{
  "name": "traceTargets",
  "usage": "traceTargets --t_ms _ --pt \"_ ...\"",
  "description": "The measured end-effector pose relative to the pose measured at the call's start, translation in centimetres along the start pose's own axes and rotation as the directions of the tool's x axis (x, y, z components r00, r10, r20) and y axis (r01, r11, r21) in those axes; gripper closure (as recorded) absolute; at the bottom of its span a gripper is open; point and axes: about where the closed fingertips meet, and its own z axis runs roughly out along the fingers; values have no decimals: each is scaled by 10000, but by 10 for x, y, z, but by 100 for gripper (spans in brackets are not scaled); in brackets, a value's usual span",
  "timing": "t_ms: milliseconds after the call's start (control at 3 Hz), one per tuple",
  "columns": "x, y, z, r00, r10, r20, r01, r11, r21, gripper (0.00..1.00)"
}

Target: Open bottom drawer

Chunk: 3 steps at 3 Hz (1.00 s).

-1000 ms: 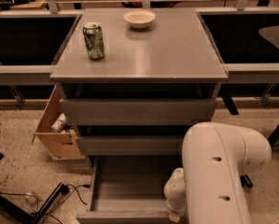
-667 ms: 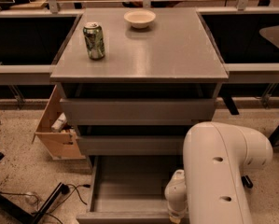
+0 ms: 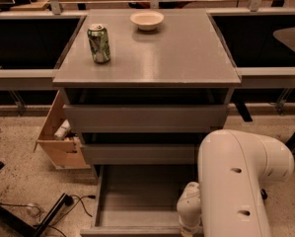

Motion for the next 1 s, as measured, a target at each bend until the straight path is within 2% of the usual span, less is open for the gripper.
traceTargets --t_ms 333,1000 --pt "0 0 0 10000 0 0 0 10000 0 81" --pt "0 0 0 10000 0 0 0 10000 -1 34"
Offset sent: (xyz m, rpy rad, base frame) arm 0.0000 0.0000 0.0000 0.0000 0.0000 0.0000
